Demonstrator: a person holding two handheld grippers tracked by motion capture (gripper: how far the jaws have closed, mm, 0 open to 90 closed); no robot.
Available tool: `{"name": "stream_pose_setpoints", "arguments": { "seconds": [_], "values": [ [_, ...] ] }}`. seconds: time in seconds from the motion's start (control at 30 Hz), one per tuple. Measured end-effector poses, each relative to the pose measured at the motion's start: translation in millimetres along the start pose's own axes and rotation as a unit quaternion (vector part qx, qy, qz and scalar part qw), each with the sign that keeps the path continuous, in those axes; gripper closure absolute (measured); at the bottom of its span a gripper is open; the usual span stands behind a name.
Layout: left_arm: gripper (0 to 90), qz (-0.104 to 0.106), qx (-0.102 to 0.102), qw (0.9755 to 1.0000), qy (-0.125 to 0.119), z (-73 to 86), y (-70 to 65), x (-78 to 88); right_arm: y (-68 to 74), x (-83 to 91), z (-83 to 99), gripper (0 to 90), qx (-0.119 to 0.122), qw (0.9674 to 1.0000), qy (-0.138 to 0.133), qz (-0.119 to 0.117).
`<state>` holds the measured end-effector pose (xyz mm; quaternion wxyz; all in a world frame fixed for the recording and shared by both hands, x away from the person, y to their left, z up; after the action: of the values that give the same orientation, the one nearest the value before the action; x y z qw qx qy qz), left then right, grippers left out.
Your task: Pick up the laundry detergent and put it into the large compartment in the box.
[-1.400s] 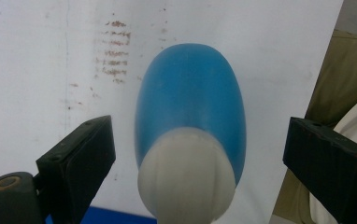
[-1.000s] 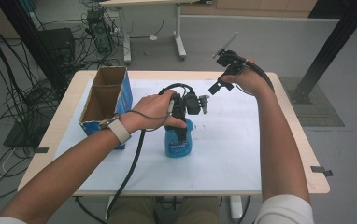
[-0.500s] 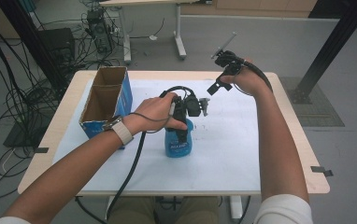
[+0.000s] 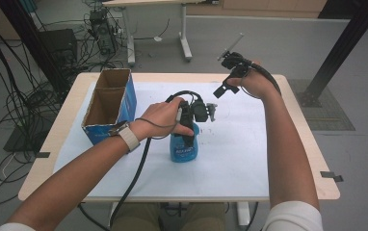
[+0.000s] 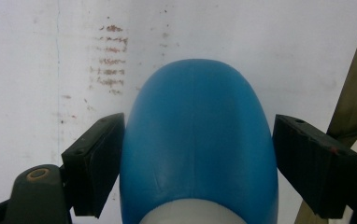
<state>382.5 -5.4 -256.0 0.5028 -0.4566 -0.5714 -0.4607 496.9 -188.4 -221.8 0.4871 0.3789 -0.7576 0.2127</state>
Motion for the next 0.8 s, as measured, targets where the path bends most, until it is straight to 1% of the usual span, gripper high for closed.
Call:
{"name": "stream_pose_setpoints", "arguments": {
  "seconds": [0.1,0.2,0.43,0.63,0.73,0.8],
  "values": [
    [20.0,-0.001,0.000,1.0000,0.001,0.0,-0.5,-1.5,0.2,0.2,-0.1,10.0,-0.002,1.0000,0.000,0.000],
    [22.4,-0.004,0.001,1.0000,0.002,-0.4,-0.4,-1.5,-0.1,0.4,0.2,10.0,-0.001,1.0000,-0.001,0.000],
    [25.1,-0.010,0.002,0.9999,-0.001,0.1,0.5,-2.0,-0.2,0.6,0.4,10.0,-0.001,1.0000,-0.001,0.000],
    [29.4,-0.012,0.003,0.9999,0.000,-0.1,0.8,-2.0,0.3,2.4,0.6,10.0,-0.001,1.0000,-0.005,0.003],
    [31.5,-0.009,0.005,0.9999,-0.002,0.3,1.4,-2.3,0.4,2.7,0.7,10.0,0.000,1.0000,-0.007,0.003],
    [34.4,-0.005,0.004,1.0000,-0.002,0.3,2.0,-2.2,0.6,2.9,0.8,10.0,0.000,1.0000,-0.007,0.004]
  ]
}}
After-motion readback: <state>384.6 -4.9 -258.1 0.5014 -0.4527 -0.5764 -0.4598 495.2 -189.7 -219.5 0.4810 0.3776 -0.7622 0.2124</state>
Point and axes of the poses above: each handheld gripper's, and its own axes: x roughly backward along the jaws, z roughly out of its underside, y roughly to its left, the point moved 10 cm from there along -x, roughly forward along the jaws
